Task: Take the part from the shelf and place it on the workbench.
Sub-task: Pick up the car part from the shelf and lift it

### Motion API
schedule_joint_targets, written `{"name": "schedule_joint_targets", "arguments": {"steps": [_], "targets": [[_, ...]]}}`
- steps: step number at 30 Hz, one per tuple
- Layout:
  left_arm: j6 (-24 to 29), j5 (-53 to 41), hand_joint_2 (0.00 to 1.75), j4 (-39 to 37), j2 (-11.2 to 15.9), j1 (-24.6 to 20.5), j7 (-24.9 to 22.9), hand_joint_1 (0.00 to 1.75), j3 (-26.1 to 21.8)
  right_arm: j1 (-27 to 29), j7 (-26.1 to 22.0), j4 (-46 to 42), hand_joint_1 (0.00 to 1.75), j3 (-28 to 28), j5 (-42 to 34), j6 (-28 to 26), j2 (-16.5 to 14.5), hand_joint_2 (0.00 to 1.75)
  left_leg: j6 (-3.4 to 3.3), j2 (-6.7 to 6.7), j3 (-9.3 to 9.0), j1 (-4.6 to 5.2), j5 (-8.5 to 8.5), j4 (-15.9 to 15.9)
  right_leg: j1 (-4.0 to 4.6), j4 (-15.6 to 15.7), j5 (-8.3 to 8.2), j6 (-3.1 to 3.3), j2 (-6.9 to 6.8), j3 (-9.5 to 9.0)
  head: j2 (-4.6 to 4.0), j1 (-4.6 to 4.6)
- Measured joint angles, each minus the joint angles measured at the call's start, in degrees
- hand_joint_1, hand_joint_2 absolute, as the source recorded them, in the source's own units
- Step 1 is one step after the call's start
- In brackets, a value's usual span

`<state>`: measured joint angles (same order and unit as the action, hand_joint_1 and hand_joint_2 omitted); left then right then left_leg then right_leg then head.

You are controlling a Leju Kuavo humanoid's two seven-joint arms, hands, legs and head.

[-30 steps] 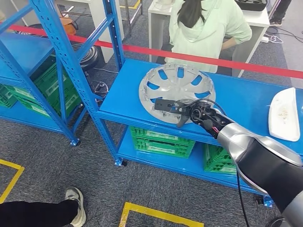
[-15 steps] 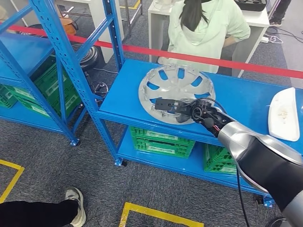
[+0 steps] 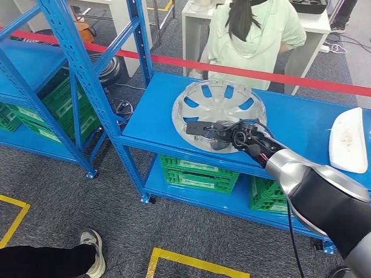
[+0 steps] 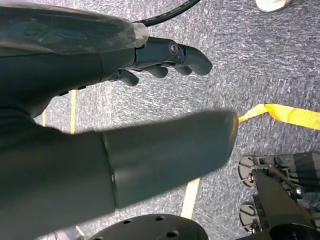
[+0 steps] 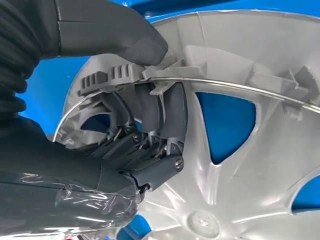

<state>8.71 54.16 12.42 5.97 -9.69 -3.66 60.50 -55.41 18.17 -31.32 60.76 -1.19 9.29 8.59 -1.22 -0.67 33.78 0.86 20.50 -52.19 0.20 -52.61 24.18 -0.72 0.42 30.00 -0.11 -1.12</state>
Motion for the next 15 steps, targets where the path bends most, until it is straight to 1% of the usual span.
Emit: {"name": "schedule_joint_targets", "arguments": {"steps": [7,15], "targets": [[-0.9,0.9,1.75,0.0,0.3,0.0,0.2,0.0,0.0,0.0,-0.3,-0.2,1.75,0.0,-0.1,0.0,0.0,1.75,0.0,0.01,0.0,0.0,0.0,0.0,0.0,0.0,0.0,0.0,0.01,0.01,0.0,0.01],[-1.6,1.4,1.75,0.0,0.4,0.0,0.7,0.0,0.0,-0.1,-0.2,-0.5,1.75,0.0,-0.1,0.0,0.0,1.75,0.0,0.01,0.0,0.0,0.0,0.0,0.0,0.0,0.0,0.0,0.01,0.01,0.0,0.04]]}}
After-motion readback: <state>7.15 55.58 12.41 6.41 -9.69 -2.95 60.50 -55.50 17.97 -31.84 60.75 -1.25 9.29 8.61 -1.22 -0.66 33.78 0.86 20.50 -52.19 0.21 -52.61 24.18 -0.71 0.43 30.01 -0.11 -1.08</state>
